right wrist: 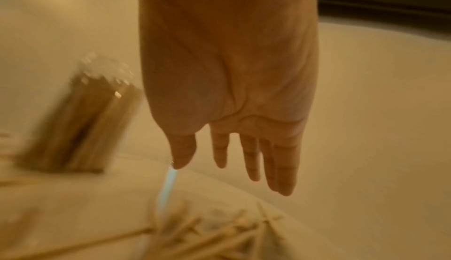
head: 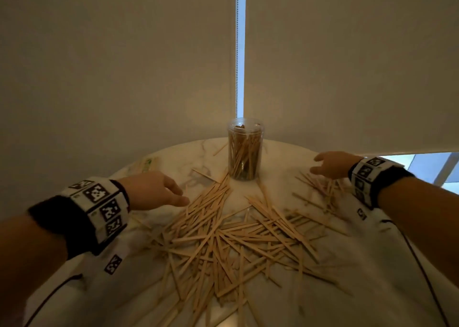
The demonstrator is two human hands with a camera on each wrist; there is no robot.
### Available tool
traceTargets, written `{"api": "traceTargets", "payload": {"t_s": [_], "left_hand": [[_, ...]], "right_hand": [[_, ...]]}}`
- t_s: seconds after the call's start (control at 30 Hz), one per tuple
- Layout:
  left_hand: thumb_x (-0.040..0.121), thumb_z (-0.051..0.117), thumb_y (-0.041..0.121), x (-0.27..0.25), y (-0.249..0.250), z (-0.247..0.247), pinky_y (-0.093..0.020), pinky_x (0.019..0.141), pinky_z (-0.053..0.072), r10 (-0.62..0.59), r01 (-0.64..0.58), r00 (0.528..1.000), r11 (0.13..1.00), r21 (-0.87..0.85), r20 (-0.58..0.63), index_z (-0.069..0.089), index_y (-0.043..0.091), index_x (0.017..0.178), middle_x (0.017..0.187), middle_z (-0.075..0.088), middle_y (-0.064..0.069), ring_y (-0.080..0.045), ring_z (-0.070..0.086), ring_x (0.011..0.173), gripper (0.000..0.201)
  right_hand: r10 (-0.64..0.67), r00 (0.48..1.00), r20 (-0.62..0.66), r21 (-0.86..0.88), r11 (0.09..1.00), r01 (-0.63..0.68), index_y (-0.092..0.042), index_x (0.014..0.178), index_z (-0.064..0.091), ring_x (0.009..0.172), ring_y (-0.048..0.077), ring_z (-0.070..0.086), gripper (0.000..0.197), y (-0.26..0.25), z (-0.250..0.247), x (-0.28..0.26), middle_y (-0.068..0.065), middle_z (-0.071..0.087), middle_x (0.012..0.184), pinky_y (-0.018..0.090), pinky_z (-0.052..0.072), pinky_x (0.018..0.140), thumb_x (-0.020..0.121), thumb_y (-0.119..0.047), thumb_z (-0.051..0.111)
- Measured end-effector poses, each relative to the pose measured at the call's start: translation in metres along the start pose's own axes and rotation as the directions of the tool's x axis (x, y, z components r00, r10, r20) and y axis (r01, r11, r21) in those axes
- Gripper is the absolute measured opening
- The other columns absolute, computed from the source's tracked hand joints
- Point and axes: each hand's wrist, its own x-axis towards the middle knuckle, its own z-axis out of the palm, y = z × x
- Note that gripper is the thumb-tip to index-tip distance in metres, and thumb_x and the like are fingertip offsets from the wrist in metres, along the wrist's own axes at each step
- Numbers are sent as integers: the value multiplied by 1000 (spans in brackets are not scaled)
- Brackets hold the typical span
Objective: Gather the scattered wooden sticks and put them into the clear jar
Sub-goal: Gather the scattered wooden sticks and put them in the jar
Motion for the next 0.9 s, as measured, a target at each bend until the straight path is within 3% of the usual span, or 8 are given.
{"api": "traceTargets", "payload": {"t_s": [0.13,0.23,0.33,0.43,0.6,0.77,0.83,0.9], "left_hand": [[63,73,74,-14,-36,12,-32,79,61,-154,154,977,988,9,148,47,31,139,127,50,6,-14,59,102,91],[53,71,83,-16,-40,30,-32,91,56,-180,153,965,977,147,193,34,29,146,132,41,2,-18,53,112,114],[56,69,84,-6,-26,42,-32,91,54,-128,98,983,972,215,134,48,20,133,130,52,-2,-18,59,103,103],[79,66,67,9,-4,47,-32,77,49,-33,14,997,964,264,68,57,16,101,108,65,-8,-21,58,86,57],[98,45,57,19,23,55,-34,87,50,55,-53,998,973,225,-4,68,4,112,116,69,-11,-27,64,103,59],[65,45,94,15,30,65,-36,93,48,-27,36,999,960,277,-39,57,11,125,126,59,-10,-25,58,110,103],[58,55,93,13,33,69,-34,85,51,-39,40,999,951,306,-11,59,10,112,111,57,-10,-23,57,95,99],[65,65,82,14,37,70,-31,70,47,-13,27,999,954,298,-48,56,10,84,84,56,-5,-18,52,74,75]], "right_hand": [[25,981,192,53,998,-36,-24,158,20,149,24,23,78,26,8,29,3,19,164,41,15,120,95,-68,33],[-20,971,239,121,993,-9,-18,150,41,138,24,41,83,17,18,32,4,40,154,41,29,117,86,-72,44],[-144,980,138,-73,985,155,-19,127,62,118,22,55,52,-5,25,14,6,59,132,36,42,102,92,-57,55],[-266,957,114,-61,960,274,-17,94,69,91,20,59,26,-32,30,-18,5,68,103,33,47,81,91,-41,61],[-376,924,68,82,925,370,-18,114,71,101,22,62,34,-76,30,-75,3,69,114,36,49,93,98,-40,52],[-320,944,78,155,939,306,-14,144,47,128,24,50,90,-89,21,-114,6,51,145,36,40,105,81,-78,47],[-225,959,173,27,974,224,-7,135,52,117,25,55,101,-86,23,-122,9,57,135,34,45,95,72,-85,50],[-201,959,198,-4,979,206,-7,111,61,94,22,58,82,-87,31,-125,5,64,107,30,45,78,72,-80,60]]}}
